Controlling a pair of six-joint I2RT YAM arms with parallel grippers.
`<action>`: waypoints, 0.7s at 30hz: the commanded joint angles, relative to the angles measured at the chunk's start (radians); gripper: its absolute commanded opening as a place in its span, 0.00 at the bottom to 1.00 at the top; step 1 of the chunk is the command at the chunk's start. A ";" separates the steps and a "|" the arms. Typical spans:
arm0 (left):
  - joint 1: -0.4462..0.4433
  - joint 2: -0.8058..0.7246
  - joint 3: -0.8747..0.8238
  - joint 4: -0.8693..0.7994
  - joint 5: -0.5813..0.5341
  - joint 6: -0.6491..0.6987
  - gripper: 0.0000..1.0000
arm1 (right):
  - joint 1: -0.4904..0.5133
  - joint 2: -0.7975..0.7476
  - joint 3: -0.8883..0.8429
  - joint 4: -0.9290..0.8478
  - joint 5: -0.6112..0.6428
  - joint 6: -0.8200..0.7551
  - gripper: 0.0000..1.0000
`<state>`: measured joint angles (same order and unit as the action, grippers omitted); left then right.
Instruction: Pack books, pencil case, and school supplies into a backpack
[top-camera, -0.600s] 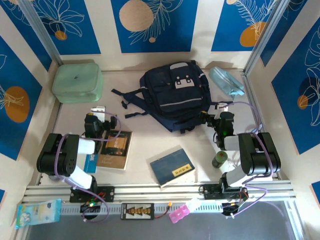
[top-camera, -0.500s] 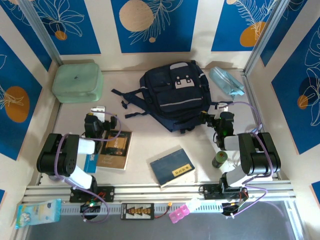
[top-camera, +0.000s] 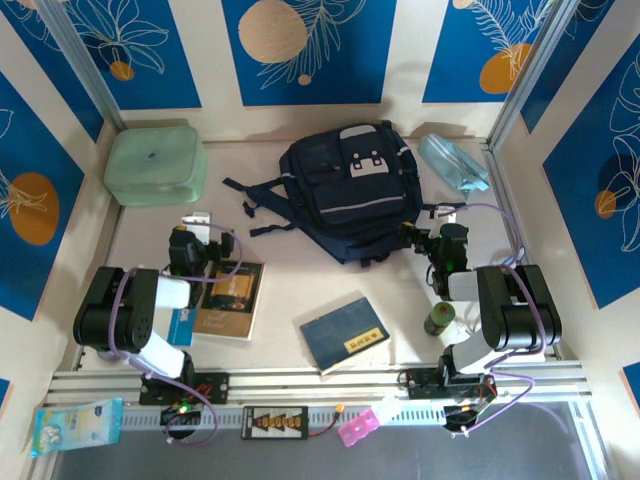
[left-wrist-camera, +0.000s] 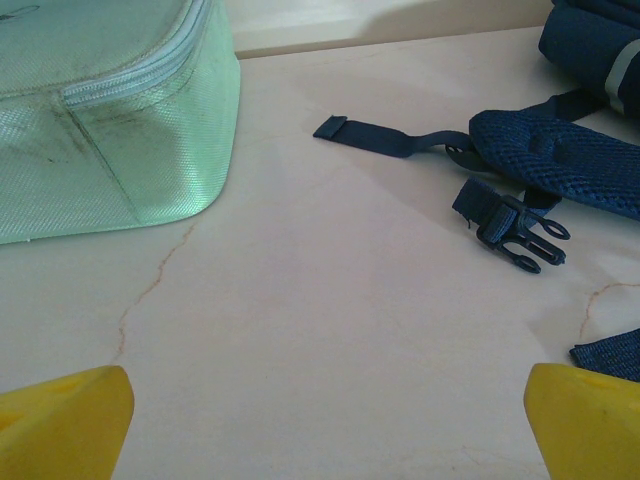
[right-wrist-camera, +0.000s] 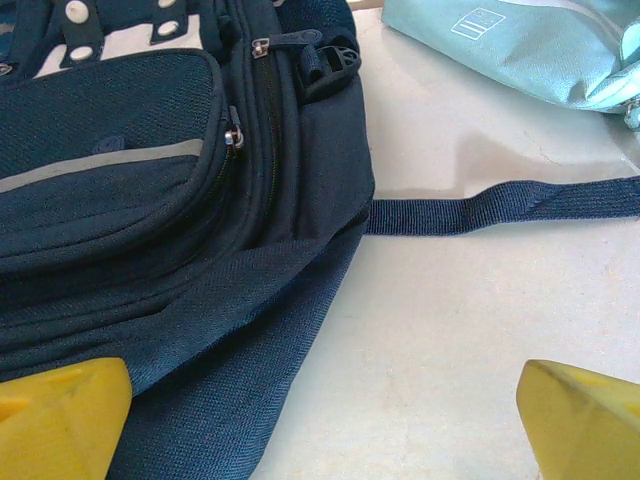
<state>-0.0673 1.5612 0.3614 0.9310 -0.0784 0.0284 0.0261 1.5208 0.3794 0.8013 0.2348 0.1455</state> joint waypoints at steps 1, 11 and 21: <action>0.008 0.002 0.008 0.016 0.016 0.004 1.00 | -0.002 0.002 0.021 0.034 -0.003 -0.018 0.99; 0.008 0.001 0.008 0.016 0.015 0.004 1.00 | -0.005 0.001 0.021 0.033 -0.012 -0.017 0.99; 0.008 0.003 0.010 0.012 0.013 0.004 1.00 | -0.011 0.001 0.023 0.031 -0.023 -0.014 0.99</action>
<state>-0.0673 1.5612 0.3614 0.9306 -0.0784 0.0284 0.0235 1.5208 0.3794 0.8013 0.2306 0.1455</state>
